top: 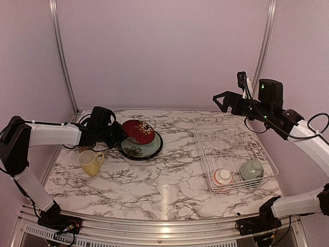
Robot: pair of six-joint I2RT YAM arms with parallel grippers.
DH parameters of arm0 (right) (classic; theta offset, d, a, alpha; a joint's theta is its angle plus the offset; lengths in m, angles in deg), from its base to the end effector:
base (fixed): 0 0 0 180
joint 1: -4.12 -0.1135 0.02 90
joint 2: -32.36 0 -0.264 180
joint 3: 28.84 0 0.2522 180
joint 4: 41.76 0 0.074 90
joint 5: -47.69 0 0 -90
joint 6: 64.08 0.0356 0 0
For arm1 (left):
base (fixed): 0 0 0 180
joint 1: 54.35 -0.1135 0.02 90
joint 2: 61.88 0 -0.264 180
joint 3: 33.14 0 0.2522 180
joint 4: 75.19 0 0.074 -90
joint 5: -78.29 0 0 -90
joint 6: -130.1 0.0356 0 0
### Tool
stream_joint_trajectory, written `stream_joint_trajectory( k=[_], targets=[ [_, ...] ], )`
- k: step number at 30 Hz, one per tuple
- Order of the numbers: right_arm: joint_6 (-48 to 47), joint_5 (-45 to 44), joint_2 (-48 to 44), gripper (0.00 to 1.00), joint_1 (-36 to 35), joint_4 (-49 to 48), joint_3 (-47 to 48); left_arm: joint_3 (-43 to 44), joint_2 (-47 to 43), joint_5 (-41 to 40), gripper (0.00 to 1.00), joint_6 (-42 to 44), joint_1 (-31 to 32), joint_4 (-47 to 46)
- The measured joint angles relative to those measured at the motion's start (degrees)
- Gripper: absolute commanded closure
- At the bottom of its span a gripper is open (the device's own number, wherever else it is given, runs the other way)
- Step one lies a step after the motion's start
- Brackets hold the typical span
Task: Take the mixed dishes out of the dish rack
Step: Place the plate on the plate.
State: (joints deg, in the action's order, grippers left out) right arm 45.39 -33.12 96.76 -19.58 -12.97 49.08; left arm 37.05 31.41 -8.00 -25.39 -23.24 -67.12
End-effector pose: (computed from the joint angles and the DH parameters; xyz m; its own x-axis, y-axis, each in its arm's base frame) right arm 0.2325 0.1083 0.3818 -0.4066 0.1808 -0.8955 -0.4267 0.8291 0.3612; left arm 0.3078 -0.1884 0.2214 -0.6961 -0.6404 -0.3245 -0.1696 0.5859 -0.7924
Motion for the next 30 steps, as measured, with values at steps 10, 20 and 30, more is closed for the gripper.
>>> stream_joint_trajectory(
  k=[10, 20, 30],
  targets=[
    [-0.2, -0.8, -0.4, 0.02, 0.0, 0.5, -0.3, -2.9, 3.3, -0.6, 1.00, -2.2, 0.0, -0.9],
    [-0.2, -0.8, -0.5, 0.02, 0.0, 0.5, -0.3, -2.7, 6.7, 0.4, 1.00, -2.7, 0.0, -3.1],
    [-0.3, -1.0, -2.5, 0.01, 0.0, 0.5, -0.7, -0.5, 9.3, 0.7, 0.87, -2.6, 0.0, -4.0]
  ],
)
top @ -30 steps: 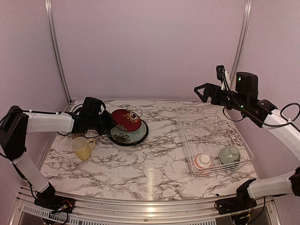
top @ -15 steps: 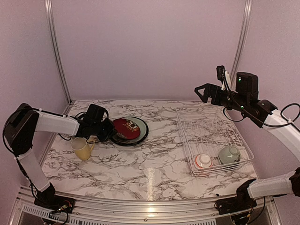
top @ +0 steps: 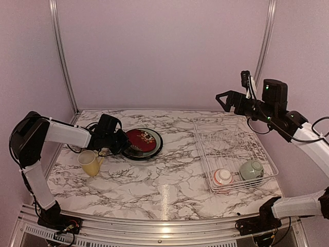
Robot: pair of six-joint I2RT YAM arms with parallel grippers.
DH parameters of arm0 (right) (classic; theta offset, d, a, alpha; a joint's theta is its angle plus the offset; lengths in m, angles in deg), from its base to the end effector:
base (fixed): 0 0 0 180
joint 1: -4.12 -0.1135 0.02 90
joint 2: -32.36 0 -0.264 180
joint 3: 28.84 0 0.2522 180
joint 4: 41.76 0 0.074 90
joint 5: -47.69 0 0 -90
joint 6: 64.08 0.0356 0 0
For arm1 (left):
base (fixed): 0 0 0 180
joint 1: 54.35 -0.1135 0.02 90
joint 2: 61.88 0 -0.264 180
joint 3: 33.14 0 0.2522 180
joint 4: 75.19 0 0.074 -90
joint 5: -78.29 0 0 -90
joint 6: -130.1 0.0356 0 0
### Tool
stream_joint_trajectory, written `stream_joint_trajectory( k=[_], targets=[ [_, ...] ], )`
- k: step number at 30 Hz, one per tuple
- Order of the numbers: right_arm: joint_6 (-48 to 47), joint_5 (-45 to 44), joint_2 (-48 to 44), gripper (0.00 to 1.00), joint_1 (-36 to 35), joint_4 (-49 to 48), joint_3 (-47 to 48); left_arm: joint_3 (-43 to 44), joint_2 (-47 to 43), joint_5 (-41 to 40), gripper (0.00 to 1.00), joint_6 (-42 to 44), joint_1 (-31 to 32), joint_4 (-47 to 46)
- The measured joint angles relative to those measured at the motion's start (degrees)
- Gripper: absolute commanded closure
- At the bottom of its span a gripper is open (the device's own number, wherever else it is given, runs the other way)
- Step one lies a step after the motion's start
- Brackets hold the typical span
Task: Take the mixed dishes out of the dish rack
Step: Place the plate on the plate.
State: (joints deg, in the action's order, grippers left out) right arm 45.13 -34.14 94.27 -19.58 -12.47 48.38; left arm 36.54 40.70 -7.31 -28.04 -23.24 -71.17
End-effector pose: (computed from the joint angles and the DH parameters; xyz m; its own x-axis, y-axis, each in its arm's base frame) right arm 0.2223 0.1031 0.3866 -0.3813 0.1883 -0.9051 -0.4222 0.8355 0.3517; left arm 0.3212 -0.1970 0.1684 -0.7184 -0.6473 -0.2549 -0.2660 0.5941 -0.7591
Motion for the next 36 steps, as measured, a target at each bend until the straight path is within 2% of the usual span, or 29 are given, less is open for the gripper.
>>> stream_joint_trajectory(
  k=[13, 27, 36],
  targets=[
    [-0.4, 0.0, 0.9, 0.01, 0.0, 0.8, 0.1, 0.3, 1.2, 0.7, 0.61, 1.7, 0.0, -0.8],
    [-3.0, -4.9, 1.5, 0.02, 0.0, 7.6, 1.3, 0.2, -1.0, -0.4, 0.33, 6.2, 0.0, 1.4],
    [-4.7, -12.6, 7.5, 0.01, 0.0, 17.2, 6.9, 0.2, -6.5, -2.7, 0.24, 9.5, 0.0, 4.8]
  ],
)
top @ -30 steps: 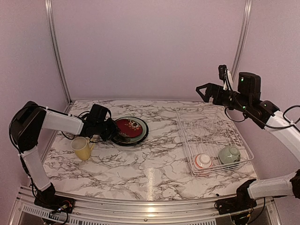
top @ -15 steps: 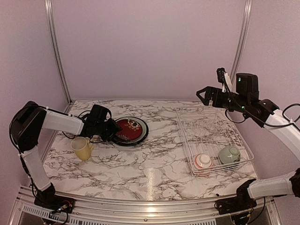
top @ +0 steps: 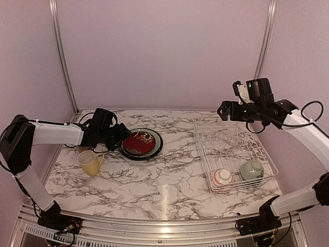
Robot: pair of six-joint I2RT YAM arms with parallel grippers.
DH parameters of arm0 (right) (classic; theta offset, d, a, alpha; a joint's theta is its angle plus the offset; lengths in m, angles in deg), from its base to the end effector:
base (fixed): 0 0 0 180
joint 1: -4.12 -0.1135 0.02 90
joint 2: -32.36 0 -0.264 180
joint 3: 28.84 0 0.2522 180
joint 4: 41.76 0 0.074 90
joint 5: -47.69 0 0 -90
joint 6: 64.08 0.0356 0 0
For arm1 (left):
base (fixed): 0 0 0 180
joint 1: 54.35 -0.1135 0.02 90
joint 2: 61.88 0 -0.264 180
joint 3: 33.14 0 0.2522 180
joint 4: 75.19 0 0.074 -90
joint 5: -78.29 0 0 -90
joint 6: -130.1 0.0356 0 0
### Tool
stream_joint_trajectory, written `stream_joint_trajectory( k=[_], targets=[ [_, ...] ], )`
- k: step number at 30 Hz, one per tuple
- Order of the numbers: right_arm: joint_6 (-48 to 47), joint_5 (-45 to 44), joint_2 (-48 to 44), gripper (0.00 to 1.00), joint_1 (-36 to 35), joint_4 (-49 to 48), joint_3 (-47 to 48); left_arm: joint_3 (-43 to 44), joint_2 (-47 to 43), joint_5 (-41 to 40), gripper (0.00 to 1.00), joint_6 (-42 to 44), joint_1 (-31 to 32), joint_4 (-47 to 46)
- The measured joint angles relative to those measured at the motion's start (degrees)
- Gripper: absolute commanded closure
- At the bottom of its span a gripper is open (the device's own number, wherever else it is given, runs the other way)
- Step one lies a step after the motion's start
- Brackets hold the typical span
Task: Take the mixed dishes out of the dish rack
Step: Place the plate on the plate, then grab the bowl from the dish rack.
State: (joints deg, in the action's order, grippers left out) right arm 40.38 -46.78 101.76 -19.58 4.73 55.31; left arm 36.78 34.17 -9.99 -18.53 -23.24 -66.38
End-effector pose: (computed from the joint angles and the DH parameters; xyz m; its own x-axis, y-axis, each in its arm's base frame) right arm 0.2430 0.1036 0.3672 -0.5513 0.0298 -0.8337 -0.2090 0.9626 0.1727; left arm 0.3112 -0.1890 0.2022 -0.7142 -0.5658 -0.4121 -0.1389 0.6915 -0.7089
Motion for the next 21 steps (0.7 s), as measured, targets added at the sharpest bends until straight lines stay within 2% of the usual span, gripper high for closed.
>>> stream_joint_trajectory(
  k=[9, 12, 14, 21],
  targets=[
    [3.0, -1.8, 12.1, 0.02, 0.0, 17.2, 3.3, 0.0, -4.0, -1.8, 0.20, 2.8, 0.2, 2.3],
    [4.1, 0.2, 13.7, 0.15, 0.0, 22.3, 1.2, 0.2, -6.6, -1.9, 0.19, 4.2, 0.9, 2.6],
    [4.6, 2.2, 13.4, 0.19, 0.0, 25.0, -1.3, 1.0, -8.1, -1.8, 0.18, 5.4, 1.8, 2.8],
    [6.4, 7.5, 11.8, 0.15, -4.3, 30.8, -7.0, 5.7, -12.3, 0.2, 0.14, 10.4, 7.7, 2.5]
  ],
)
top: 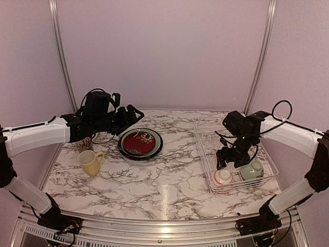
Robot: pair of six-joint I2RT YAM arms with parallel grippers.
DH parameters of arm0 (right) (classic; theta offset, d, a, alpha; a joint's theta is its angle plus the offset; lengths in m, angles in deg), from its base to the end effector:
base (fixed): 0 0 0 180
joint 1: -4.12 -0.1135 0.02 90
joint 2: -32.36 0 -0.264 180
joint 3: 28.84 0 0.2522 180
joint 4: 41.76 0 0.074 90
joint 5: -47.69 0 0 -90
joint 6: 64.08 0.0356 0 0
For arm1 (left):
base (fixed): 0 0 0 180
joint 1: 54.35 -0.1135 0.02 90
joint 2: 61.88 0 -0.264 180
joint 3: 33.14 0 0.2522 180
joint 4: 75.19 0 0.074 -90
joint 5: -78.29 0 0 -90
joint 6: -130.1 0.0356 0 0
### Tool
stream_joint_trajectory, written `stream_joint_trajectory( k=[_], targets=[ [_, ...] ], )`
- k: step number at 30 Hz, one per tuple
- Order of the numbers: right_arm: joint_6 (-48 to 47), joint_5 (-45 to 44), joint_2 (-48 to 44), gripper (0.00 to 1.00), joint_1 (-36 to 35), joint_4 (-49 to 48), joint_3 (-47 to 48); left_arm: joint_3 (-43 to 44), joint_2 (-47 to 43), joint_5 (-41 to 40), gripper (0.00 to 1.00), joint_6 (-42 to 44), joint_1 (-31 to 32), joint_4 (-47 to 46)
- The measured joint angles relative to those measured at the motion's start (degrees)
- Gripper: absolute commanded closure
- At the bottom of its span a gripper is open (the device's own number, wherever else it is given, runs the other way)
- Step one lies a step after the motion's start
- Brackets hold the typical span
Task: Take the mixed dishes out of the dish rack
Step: Grab the bowl from the dish rack.
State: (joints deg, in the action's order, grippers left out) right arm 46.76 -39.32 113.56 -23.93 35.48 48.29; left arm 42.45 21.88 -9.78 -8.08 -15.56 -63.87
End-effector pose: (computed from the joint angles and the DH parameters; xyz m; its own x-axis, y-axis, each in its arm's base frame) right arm 0.2178 0.1181 0.2482 -0.9849 -0.1222 -0.1229 -0.1350 0.9856 0.1019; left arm 0.2676 -0.2166 0.3035 -0.6585 -0.4264 -0.6202 0.2402 0.6619 -0.7100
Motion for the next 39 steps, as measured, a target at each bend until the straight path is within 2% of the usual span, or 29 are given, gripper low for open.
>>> stream_joint_trajectory(
  k=[5, 9, 12, 32, 39],
  targets=[
    [0.9, 0.7, 0.5, 0.24, -2.8, 0.5, -1.1, 1.7, -2.1, 2.8, 0.12, 2.9, 1.3, 0.0],
    [2.0, 1.0, 0.6, 0.26, -3.6, 0.7, -1.5, 1.7, -3.3, 3.8, 0.10, 4.1, 1.9, 0.1],
    [2.3, 0.9, 0.7, 0.31, -4.5, 1.0, -2.1, 1.4, -4.3, 4.3, 0.10, 4.3, 2.5, -0.2],
    [3.0, -2.1, 3.0, 0.34, -5.3, -0.5, -3.3, 1.3, -4.8, 5.6, 0.03, 5.6, 3.2, -0.2],
    [2.8, -2.7, 1.9, 0.50, -5.5, -1.6, -4.0, 1.3, -5.5, 5.5, 0.02, 5.8, 3.4, -0.1]
  ],
)
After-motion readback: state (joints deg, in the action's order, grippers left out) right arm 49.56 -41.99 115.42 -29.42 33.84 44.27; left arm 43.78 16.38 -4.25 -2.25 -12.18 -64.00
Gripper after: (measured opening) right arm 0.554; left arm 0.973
